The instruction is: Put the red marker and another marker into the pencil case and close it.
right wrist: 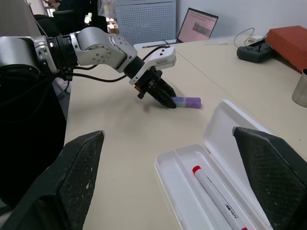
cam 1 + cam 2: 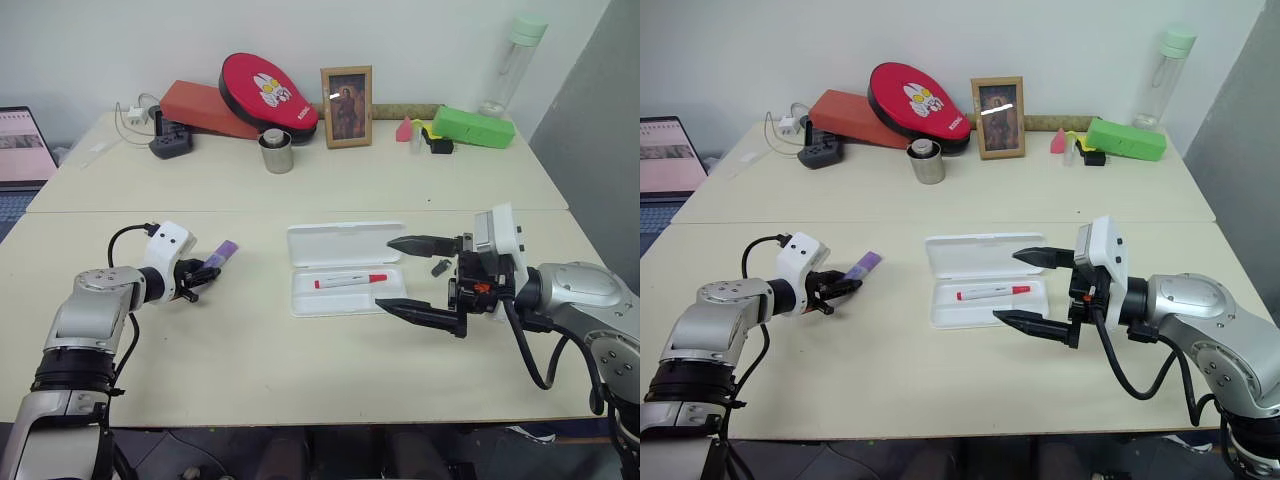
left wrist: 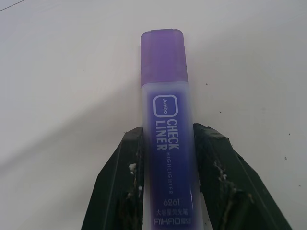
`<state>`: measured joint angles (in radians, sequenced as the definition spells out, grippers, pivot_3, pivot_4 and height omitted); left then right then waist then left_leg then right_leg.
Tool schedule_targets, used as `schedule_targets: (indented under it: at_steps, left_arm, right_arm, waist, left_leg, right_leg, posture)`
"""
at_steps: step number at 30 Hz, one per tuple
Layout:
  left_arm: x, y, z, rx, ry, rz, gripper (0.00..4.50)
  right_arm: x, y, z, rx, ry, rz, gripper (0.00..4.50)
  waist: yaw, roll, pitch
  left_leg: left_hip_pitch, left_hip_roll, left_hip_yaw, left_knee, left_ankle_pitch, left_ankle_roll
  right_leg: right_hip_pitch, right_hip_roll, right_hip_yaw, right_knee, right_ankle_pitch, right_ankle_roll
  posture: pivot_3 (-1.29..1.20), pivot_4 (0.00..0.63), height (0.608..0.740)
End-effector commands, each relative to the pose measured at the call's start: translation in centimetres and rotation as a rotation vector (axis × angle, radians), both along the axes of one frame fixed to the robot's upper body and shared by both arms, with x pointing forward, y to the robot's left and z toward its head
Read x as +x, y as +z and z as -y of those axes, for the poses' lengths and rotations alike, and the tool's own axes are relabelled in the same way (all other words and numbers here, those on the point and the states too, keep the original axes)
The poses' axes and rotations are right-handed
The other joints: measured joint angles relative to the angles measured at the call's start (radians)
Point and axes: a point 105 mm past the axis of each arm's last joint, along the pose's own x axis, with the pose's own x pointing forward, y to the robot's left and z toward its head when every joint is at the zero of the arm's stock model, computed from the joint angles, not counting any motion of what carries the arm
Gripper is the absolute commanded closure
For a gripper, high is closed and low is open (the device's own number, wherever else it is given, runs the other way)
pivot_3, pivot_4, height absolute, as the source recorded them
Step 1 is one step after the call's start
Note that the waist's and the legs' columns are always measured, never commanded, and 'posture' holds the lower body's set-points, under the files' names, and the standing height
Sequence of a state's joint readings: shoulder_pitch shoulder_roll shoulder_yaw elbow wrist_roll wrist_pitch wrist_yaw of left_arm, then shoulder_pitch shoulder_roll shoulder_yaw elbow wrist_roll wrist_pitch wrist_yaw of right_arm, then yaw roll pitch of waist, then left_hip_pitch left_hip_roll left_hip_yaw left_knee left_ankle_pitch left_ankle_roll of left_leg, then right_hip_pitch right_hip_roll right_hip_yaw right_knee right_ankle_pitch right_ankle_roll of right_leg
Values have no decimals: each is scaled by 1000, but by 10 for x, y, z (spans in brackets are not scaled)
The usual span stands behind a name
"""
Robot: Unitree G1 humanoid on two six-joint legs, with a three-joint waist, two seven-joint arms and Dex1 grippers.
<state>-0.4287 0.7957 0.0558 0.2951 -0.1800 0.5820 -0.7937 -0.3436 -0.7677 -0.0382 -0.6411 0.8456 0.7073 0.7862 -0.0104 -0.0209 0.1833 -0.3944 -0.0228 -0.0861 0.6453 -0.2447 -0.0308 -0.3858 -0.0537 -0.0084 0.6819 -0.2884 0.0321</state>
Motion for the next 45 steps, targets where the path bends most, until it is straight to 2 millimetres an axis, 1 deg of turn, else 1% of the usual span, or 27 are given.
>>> schedule_targets:
  at_steps: [1, 2, 4, 5, 8, 9, 10, 11, 12, 14, 15, 16, 18, 21, 25, 29, 33, 36, 40, 43, 45]
  left_arm:
    - [-15, 10, 2, 29, -66, -5, 3315]
    - [-24, 19, 8, 65, -145, 7, 3315]
    - [-40, 28, 19, 104, -275, 4, 3315]
    - [-52, 34, 31, 95, -372, -9, 3315]
    - [-73, 44, 62, 111, -576, -21, 3315]
    - [-74, 48, 75, 112, -634, -4, 3315]
    - [-75, 50, 84, 109, -672, 7, 3315]
    - [-75, 52, 89, 108, -691, 15, 3315]
    - [-71, 53, 94, 107, -694, 19, 3315]
    - [-60, 52, 112, 116, -730, 35, 3315]
    - [-54, 52, 128, 112, -775, 47, 3315]
    - [-51, 52, 138, 110, -808, 53, 3315]
    - [-47, 49, 150, 118, -856, 52, 3315]
    - [-44, 41, 153, 136, -894, 29, 3315]
    - [-40, 36, 159, 118, -930, 18, 3315]
    - [-34, 27, 171, 125, -965, 1, 3315]
    - [-26, 24, 182, 142, -973, 3, 3315]
    - [-27, 21, 188, 179, -995, 3, 3315]
    - [-31, 15, 187, 170, -992, -45, 3315]
    - [-30, 10, 184, 201, -982, -56, 3315]
    - [-30, 11, 185, 197, -978, -59, 3315]
  right_arm:
    - [-3, 9, 4, 10, 1, 50, 0]
    - [-3, 9, 6, 8, -4, 49, 0]
    - [-3, 10, 10, 5, -10, 49, 0]
    - [-3, 10, 11, 2, -14, 52, 0]
    - [-3, 10, 15, -1, -31, 58, 0]
    - [-3, 10, 16, 1, -40, 60, 0]
    - [-2, 10, 17, 2, -47, 61, 0]
    - [-2, 10, 17, 3, -50, 62, 0]
    - [-2, 10, 17, 3, -53, 62, 0]
    - [-4, 8, 17, 1, -61, 62, 0]
    - [-5, 8, 17, 3, -72, 63, 0]
    - [-6, 8, 17, 5, -79, 64, 0]
    - [-9, 7, 19, 3, -98, 62, 0]
    - [-15, 7, 22, -1, -134, 64, 0]
    - [-20, 2, 27, -10, -180, 51, 0]
    - [-24, 4, 30, -5, -226, 59, 0]
    - [-26, 4, 31, -4, -253, 61, 0]
    - [-28, 4, 31, 0, -261, 59, 0]
    - [-26, 4, 31, -4, -265, 60, 0]
    - [-26, 5, 31, -1, -267, 63, 0]
    - [-26, 4, 31, -1, -267, 61, 0]
  waist:
    - [-5, 0, 0]
    - [-9, 0, 0]
    - [-19, -1, 1]
    - [-20, -1, 1]
    - [-15, 0, 1]
    - [-12, 0, 1]
    - [-8, 0, 1]
    - [-5, 0, 1]
    - [-4, 0, 1]
    - [-3, 0, 1]
    - [-1, 0, 1]
    - [2, 0, 1]
    - [2, -1, 1]
    - [-12, -1, 1]
    - [-18, -1, 1]
    - [-15, -1, 1]
    - [-15, -1, 1]
    - [-17, -1, 1]
    - [-19, -1, 1]
    - [-19, -1, 1]
    - [-19, -1, 1]
  left_leg:
    - [0, 0, 0, 0, 0, 0]
    - [0, 0, 0, 0, 0, 0]
    - [-3, 1, 0, -1, 0, 0]
    - [-3, 0, 1, -1, 0, 0]
    - [-3, 1, 0, -1, 0, 0]
    - [-3, 1, -1, -1, 0, 0]
    - [-3, 1, -1, 0, 0, 0]
    - [-3, 0, -1, 0, 0, 0]
    - [-3, 0, -1, 0, 0, 0]
    - [-3, 0, 0, 0, 0, 0]
    - [-3, -1, 1, 0, 0, 0]
    - [-4, -1, 3, 0, 0, 0]
    - [-4, -1, 4, 1, 0, 0]
    - [-4, 0, 4, 0, 0, 0]
    - [-4, 1, 3, 0, 0, 0]
    - [-4, 0, 4, 1, 0, 0]
    - [-4, -1, 4, 1, 0, 0]
    - [-4, 0, 4, 1, 0, 0]
    - [-3, 0, 4, 1, 0, 0]
    - [-3, 0, 4, 1, 0, 0]
    - [-3, 0, 4, 1, 0, 0]
  right_leg:
    - [0, 0, 0, 0, 0, 0]
    - [0, 0, 1, -1, 0, 0]
    - [-2, -1, 1, -2, 0, 0]
    - [-3, -1, 2, -1, 0, 0]
    - [-3, -3, 1, -2, 0, -1]
    - [-3, -3, 2, -2, 0, -1]
    - [-2, -3, 1, -2, 0, -1]
    - [-1, -2, 1, -2, 0, -1]
    - [-1, -1, 0, -2, 0, -1]
    - [-1, 0, 0, -2, 0, 0]
    - [-1, 0, -1, -1, 0, 0]
    - [-1, 1, -1, -1, 0, 0]
    - [-1, 1, -1, -2, 0, 0]
    - [-2, 1, 0, -2, 0, 0]
    - [-2, 2, -1, -1, 0, -1]
    - [-1, 2, -1, -1, 0, 0]
    - [-1, 2, -1, -1, 0, 0]
    - [-1, 2, -2, -1, 0, 0]
    - [-1, 2, -1, -1, 0, 0]
    - [-1, 2, -1, -1, 0, 0]
    - [-1, 2, -1, -1, 0, 0]
  posture:
    - [0, 150, 740]
    - [0, 150, 740]
    - [0, 150, 740]
    - [0, 150, 740]
    - [0, 150, 740]
    - [0, 150, 740]
    - [0, 150, 740]
    - [0, 150, 740]
    - [0, 150, 740]
    - [0, 150, 740]
    - [0, 150, 740]
    - [0, 150, 740]
    - [0, 150, 740]
    - [0, 150, 740]
    - [0, 150, 740]
    - [0, 150, 740]
    - [0, 150, 740]
    - [0, 150, 740]
    - [0, 150, 740]
    - [0, 150, 740]
    - [0, 150, 740]
